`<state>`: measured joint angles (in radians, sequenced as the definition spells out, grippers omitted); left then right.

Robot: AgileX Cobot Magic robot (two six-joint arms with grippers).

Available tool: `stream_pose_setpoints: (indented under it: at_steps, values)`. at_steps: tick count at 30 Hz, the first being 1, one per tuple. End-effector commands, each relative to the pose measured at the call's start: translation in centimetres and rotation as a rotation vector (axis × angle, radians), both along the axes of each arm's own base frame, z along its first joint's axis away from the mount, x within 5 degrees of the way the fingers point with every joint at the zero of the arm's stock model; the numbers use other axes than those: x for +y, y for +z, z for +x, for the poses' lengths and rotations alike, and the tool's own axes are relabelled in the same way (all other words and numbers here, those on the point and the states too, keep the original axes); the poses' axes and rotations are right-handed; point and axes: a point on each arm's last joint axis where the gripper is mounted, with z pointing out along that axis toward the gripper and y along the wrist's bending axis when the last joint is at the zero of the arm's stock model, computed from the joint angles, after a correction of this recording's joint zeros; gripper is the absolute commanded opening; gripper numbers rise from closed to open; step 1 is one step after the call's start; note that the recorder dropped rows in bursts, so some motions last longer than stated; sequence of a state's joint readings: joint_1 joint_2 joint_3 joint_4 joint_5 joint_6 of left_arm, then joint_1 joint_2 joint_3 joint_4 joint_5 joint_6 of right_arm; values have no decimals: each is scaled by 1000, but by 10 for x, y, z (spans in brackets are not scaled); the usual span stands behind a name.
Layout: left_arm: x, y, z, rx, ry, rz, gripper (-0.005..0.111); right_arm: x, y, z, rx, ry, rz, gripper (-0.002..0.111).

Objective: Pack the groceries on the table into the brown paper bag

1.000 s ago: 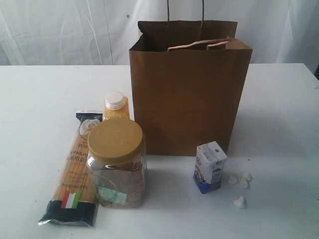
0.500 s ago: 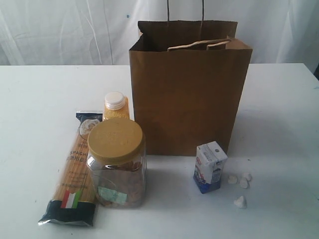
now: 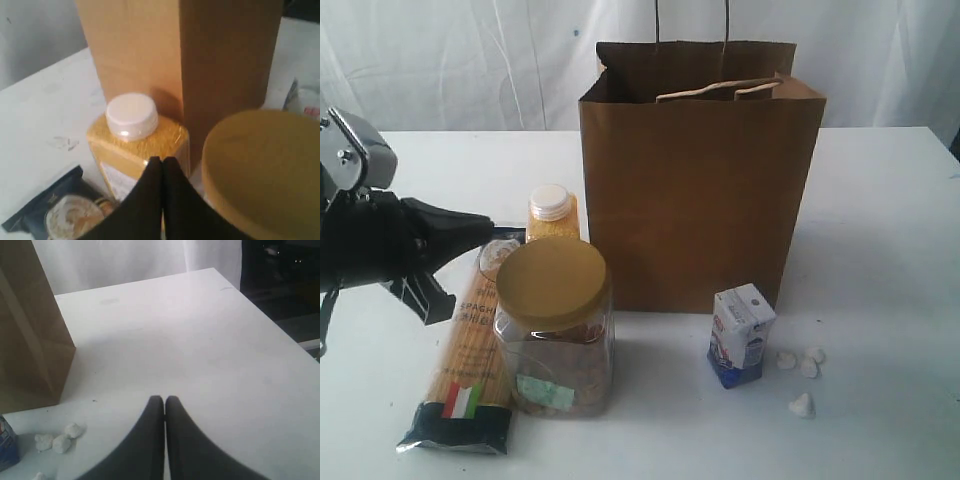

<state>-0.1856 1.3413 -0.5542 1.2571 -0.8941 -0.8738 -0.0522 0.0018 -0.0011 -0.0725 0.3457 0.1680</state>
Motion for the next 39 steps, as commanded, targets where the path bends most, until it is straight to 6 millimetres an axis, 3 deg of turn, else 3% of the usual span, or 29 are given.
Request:
stream_pose_setpoints:
  at_steps: [1, 10, 12, 14, 22, 31, 34, 36, 39]
  values:
    - [4, -8, 4, 38, 44, 96, 0, 0, 0, 0, -3, -4, -15, 0]
    - [-25, -35, -17, 234, -205, 130, 0, 0, 0, 0, -3, -4, -13, 0]
    - [-39, -36, -32, 236, -373, 144, 0, 0, 0, 0, -3, -4, -13, 0]
    - [-43, -36, -37, 234, -417, 149, 0, 0, 0, 0, -3, -4, -13, 0]
    - [-35, -38, -21, 159, -303, 308, 0, 0, 0, 0, -3, -4, -13, 0]
    - [-36, -33, -16, 139, -293, 307, 2, 0, 0, 0, -3, -4, -15, 0]
    - [-34, -37, -17, 153, -275, 320, 21, 0, 0, 0, -3, -4, -15, 0]
    - [-30, -43, -20, 170, -254, 343, 42, 0, 0, 0, -3, -4, -15, 0]
    - [-24, -50, -20, 178, -206, 391, 86, 0, 0, 0, -3, -4, -15, 0]
